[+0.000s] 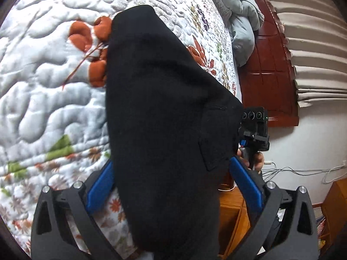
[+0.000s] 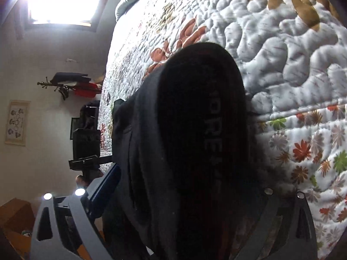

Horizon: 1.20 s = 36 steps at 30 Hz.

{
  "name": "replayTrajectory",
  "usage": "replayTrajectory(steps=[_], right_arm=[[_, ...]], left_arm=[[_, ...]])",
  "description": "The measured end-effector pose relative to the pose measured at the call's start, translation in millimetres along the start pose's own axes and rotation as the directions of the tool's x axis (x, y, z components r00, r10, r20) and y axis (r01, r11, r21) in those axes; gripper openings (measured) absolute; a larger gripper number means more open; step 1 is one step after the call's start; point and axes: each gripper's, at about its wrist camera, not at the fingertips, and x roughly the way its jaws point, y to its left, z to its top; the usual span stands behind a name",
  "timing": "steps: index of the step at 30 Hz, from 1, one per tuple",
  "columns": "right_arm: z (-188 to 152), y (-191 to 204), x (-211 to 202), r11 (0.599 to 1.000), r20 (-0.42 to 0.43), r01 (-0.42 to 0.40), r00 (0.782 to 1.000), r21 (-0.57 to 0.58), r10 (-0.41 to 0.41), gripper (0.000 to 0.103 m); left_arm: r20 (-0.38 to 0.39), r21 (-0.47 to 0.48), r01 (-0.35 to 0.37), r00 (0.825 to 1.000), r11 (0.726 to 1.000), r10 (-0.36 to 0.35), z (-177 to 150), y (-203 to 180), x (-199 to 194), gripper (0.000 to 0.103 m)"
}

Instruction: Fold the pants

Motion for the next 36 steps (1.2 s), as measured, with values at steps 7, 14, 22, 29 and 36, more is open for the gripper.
replayTrajectory(steps=[7,14,22,29,36], right_arm=[[-17.9,31.3,9.2,0.995,0.018,0.088,0.996,-0.054,-0.087,0.043],[-29.1,83.4,6.4,0.982,0.086,0.143,0.987,-0.125,-0.132,0.032],[-10.4,149.2,29.5,0.967,0.093,0.138,0.988,-0.215,-0.12,0.031],[63.0,225.2,103.9,0.944,0.069,0.12,0.992,-0.307,-0.103,0.031],[143.5,281.7,198.8,0.93,0.024,0.125,0.992,-0.347,-0.125,0.031]], left_arm=[[0.023,0.008,-0.086,0.996,0.996,0.086,-2.5,1.5,-3.0,0.06],[0.077,-0.005,-0.06,0.995,0.998,0.061,-8.4,5.4,-15.6,0.034],[0.162,0.034,-0.089,0.983,0.995,0.083,-8.4,-10.3,-75.3,0.032],[0.264,0.004,-0.171,0.951,0.985,0.164,23.8,5.9,-168.3,0.032],[0.336,-0.09,-0.22,0.911,0.971,0.238,85.1,59.4,-257.1,0.032]])
